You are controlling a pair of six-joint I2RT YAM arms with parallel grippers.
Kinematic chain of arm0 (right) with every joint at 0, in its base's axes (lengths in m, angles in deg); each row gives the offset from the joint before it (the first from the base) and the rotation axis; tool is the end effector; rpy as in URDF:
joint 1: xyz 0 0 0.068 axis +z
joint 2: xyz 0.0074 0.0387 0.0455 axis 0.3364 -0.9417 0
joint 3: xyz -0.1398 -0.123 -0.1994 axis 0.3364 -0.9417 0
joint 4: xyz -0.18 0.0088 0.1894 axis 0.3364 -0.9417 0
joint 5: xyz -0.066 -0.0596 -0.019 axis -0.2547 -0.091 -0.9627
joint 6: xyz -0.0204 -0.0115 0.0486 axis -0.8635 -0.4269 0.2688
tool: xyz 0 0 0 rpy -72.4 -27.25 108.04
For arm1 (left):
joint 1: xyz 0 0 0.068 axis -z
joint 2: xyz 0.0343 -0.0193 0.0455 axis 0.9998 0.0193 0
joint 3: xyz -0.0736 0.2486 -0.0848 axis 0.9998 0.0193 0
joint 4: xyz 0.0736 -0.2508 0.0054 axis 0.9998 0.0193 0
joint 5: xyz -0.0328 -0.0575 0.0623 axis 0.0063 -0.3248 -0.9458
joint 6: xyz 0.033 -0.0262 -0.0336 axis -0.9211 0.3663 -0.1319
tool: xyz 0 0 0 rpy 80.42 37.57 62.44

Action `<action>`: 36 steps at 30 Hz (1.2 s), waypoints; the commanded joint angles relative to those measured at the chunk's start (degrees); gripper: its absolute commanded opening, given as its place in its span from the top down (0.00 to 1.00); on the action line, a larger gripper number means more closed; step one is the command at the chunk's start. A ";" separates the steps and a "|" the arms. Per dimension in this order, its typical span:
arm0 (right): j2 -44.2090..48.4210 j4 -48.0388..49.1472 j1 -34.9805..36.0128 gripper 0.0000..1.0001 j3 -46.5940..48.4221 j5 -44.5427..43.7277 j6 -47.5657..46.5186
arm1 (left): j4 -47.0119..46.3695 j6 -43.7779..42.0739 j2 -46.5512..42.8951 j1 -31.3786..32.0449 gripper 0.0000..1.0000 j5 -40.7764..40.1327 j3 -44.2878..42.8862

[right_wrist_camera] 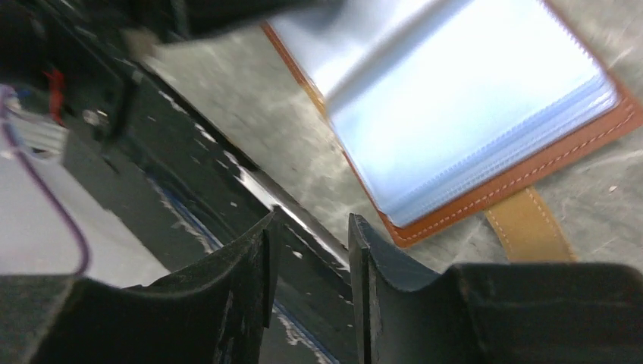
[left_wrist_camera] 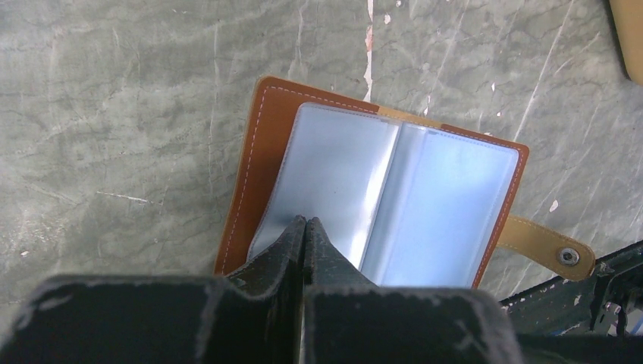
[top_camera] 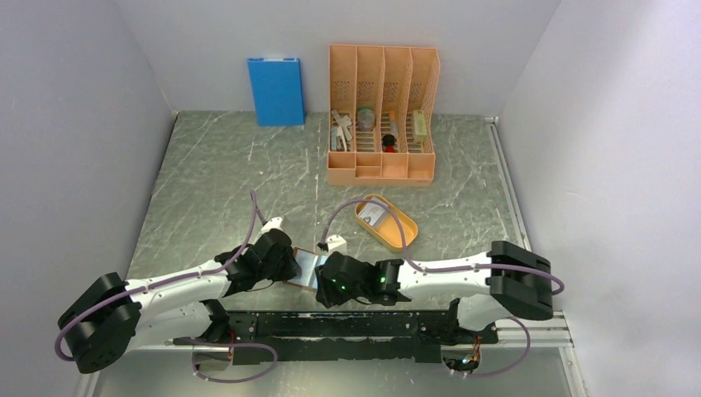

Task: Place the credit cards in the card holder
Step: Open the card holder at the center of the board.

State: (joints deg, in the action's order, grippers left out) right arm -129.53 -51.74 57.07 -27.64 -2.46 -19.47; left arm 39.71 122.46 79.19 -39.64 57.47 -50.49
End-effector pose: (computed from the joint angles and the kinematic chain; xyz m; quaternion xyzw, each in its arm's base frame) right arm 0.0698 0.2723 0.1873 -0.2310 0.8908 0.2990 0.2523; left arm 0.1244 -0.1364 0.1438 -0.0564 0.9341 -0.2250 0.2714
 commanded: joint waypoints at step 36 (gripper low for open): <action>-2.82 0.03 -8.04 0.57 -4.11 -3.00 6.41 | -5.01 -7.03 17.68 -1.93 0.95 -3.71 -9.63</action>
State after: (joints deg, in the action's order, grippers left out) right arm -136.09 -47.55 47.82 -30.46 -3.58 -13.66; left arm 34.27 117.82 94.75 -40.52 54.45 -59.87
